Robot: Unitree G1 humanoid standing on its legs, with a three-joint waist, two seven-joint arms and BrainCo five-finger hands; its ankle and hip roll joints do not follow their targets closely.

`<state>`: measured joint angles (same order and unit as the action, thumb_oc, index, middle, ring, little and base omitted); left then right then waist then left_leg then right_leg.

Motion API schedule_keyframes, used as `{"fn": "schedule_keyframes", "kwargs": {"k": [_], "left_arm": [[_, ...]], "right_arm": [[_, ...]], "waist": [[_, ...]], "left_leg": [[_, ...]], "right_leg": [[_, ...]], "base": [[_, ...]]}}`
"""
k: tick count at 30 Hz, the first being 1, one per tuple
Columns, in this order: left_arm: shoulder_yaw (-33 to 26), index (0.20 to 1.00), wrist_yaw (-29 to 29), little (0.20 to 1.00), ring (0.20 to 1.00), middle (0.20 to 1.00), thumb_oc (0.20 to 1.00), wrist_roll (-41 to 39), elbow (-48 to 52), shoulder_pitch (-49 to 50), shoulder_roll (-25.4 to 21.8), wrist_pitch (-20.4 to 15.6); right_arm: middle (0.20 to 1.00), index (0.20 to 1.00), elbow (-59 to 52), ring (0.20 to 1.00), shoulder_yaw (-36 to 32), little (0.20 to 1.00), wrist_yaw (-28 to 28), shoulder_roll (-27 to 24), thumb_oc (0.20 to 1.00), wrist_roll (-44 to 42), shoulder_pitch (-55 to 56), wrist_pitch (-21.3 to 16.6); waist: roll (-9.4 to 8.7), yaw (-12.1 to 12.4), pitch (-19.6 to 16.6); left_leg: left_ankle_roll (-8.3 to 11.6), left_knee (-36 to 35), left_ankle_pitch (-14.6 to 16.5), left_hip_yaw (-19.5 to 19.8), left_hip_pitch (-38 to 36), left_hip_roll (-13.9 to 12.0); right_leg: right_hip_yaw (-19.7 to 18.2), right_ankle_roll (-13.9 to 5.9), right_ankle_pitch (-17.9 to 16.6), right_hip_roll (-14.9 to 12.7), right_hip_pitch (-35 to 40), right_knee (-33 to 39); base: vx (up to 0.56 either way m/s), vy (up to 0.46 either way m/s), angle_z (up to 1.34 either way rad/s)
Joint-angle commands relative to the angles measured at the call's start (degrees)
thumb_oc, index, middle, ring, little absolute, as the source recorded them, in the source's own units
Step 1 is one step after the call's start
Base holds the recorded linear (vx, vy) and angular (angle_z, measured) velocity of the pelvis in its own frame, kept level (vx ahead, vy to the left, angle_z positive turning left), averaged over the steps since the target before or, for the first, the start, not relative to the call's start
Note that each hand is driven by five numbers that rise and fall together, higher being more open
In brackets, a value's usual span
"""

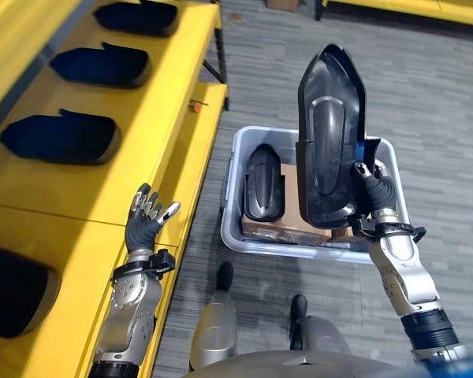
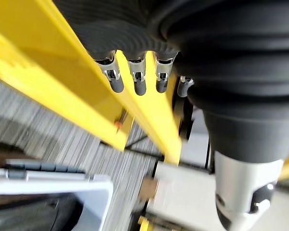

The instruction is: Move parts from the plastic box to the shelf.

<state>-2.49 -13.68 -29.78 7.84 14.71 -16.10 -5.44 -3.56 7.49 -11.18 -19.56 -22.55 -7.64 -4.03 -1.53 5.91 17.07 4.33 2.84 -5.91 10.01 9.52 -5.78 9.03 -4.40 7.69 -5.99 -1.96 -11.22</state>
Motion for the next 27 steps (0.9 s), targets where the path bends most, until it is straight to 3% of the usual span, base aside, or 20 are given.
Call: {"fn": "schedule_keyframes", "kwargs": {"k": [1, 2, 3, 5, 7, 9, 11, 13, 16, 27], "left_arm": [[-1.02, 1.0, 0.05, 1.0, 1.0, 1.0, 1.0, -0.29, 1.23, -0.55, -0.95, -1.84], [-0.27, 1.0, 0.11, 1.0, 1.0, 1.0, 1.0, -0.93, 0.25, -0.53, -0.18, -1.89], [0.23, 1.0, 0.29, 1.0, 1.0, 1.0, 1.0, -0.94, -0.42, -1.05, -0.28, -1.77], [0.98, 1.0, 0.83, 1.0, 1.0, 1.0, 1.0, 0.03, -1.28, -1.69, 0.03, -1.47], [1.05, 1.0, 1.4, 1.0, 1.0, 1.0, 1.0, 0.36, -0.73, -1.49, 1.12, -1.55], [0.3, 1.0, 1.75, 1.0, 1.0, 1.0, 1.0, 0.09, 0.01, -1.24, 2.83, -1.24], [0.56, 1.0, 2.41, 1.0, 1.0, 1.0, 1.0, 0.09, 0.51, -0.13, 3.39, -0.48], [0.61, 1.0, 3.96, 1.0, 1.0, 1.0, 1.0, 1.29, 0.74, 1.29, 3.32, 0.55], [0.13, 1.0, 4.87, 1.0, 1.0, 1.0, 1.0, 2.18, 1.47, 2.41, 2.46, 0.72], [-3.02, 1.0, 4.22, 1.0, 1.0, 1.0, 1.0, 2.62, 1.25, 5.73, 2.67, 0.62]], "right_arm": [[0.2, 0.2, -3.13, 0.2, 0.18, 0.2, 2.47, -0.39, 0.2, -4.29, -6.01, -4.21], [0.2, 0.2, -3.85, 0.2, -0.73, 0.2, 2.72, -1.34, 0.2, -4.72, -5.67, -4.41], [0.2, 0.2, -3.8, 0.2, -1.48, 0.2, 2.63, -1.75, 0.2, -4.86, -4.93, -4.37], [0.2, 0.2, -4.0, 0.2, -4.01, 0.2, 2.82, -2.57, 0.2, -5.05, -1.57, -4.23], [0.2, 0.2, -4.99, 0.2, -6.27, 0.2, 3.35, -1.86, 0.2, -5.66, 3.85, -4.3], [0.2, 0.2, -5.82, 0.2, -10.62, 0.2, 4.13, 0.35, 0.2, -6.65, 12.24, -4.2], [0.2, 0.2, -6.68, 0.2, -12.99, 0.2, 3.99, 2.3, 0.2, -7.27, 17.93, -3.84], [0.2, 0.2, -6.2, 0.2, -15.6, 0.2, 4.21, 4.27, 0.2, -8.35, 22.36, -3.18], [0.2, 0.2, -6.4, 0.2, -15.65, 0.2, 4.76, 4.3, 0.2, -9.36, 23.18, -2.74], [0.2, 0.2, -6.52, 0.2, -11.43, 0.2, 7.12, 3.88, 0.2, -8.02, 19.61, -1.18]], "waist": [[-0.53, 2.85, -2.28], [-0.04, 3.74, -2.76], [-0.03, 3.76, -2.71], [-0.06, 2.31, -2.78], [-0.76, 0.91, -3.21], [-0.73, -2.03, -3.84], [-0.06, -3.92, -4.18], [1.3, -5.68, -5.45], [1.18, -5.06, -4.86], [-1.74, -0.12, -5.42]], "left_leg": [[1.54, -3.67, -2.71, 4.76, -1.74, -5.26], [1.92, -5.49, -6.5, 4.75, 0.55, -4.63], [1.43, -5.65, -6.71, 2.92, 1.53, -3.47], [0.04, -2.14, -3.38, -4.09, 2.01, -2.0], [0.24, 3.27, 2.51, -7.05, 0.28, -1.61], [0.65, 4.83, 3.82, -12.98, -2.15, -5.61], [1.9, 3.11, 3.15, -16.34, -3.53, -8.5], [3.03, -0.97, 2.82, -20.51, -5.15, -10.27], [2.21, 1.88, 4.45, -19.0, -3.75, -7.74], [-0.31, 3.23, 8.39, -16.58, -1.62, -2.17]], "right_leg": [[2.38, 2.74, 6.94, 2.62, -5.18, -7.46], [6.67, 2.98, 7.07, 1.8, -4.93, -6.19], [8.41, 3.06, 7.05, 1.06, -4.43, -5.58], [12.19, 2.85, 5.58, -0.57, -4.0, -3.81], [14.78, 2.87, 6.4, -2.2, -2.98, -3.66], [19.2, 3.28, 6.16, -4.22, -2.26, -3.78], [22.32, 3.26, 6.17, -6.22, -1.22, -5.02], [26.27, 2.33, 6.1, -8.66, -0.18, -7.98], [27.58, 1.79, 4.18, -11.25, 1.0, -8.03], [30.65, -2.21, -2.36, -12.94, 4.19, -0.87]], "base": [[-0.15, -0.223, 0.44], [-0.13, -0.216, 0.75], [-0.15, -0.17, 1.29], [-0.18, -0.089, 1.69], [-0.08, -0.081, 1.73], [-0.07, 0.049, 1.53], [-0.03, 0.139, 1.94], [0.04, 0.266, 1.74], [0.03, 0.209, 0.9], [0.01, 0.125, 0.25]]}}
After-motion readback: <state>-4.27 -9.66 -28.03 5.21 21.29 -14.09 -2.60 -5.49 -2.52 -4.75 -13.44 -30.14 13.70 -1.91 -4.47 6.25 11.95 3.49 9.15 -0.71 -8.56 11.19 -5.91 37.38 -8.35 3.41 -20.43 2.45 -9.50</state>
